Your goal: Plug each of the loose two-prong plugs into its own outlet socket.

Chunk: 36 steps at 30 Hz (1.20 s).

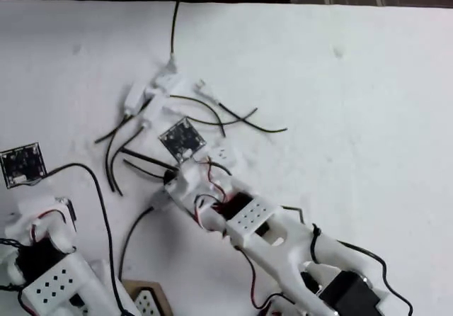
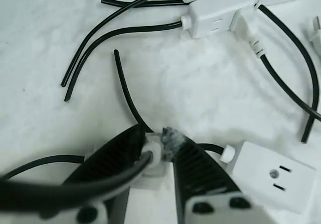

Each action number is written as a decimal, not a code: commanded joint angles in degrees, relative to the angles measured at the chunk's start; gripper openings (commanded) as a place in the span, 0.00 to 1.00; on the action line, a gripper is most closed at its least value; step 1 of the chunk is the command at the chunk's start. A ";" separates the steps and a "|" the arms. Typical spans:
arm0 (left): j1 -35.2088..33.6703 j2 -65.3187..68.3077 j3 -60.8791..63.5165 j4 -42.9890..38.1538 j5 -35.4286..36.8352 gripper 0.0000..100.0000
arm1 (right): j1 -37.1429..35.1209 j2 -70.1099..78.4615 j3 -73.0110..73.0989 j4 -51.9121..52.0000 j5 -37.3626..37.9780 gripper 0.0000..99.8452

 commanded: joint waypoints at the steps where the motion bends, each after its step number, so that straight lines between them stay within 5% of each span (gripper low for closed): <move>1: -0.40 -0.40 -0.18 -1.32 -0.44 0.14 | 0.84 -0.31 -0.62 -0.84 -0.35 0.02; 36: -0.40 -0.40 -0.09 -1.41 -0.44 0.14 | -2.24 2.24 0.53 10.07 0.09 0.02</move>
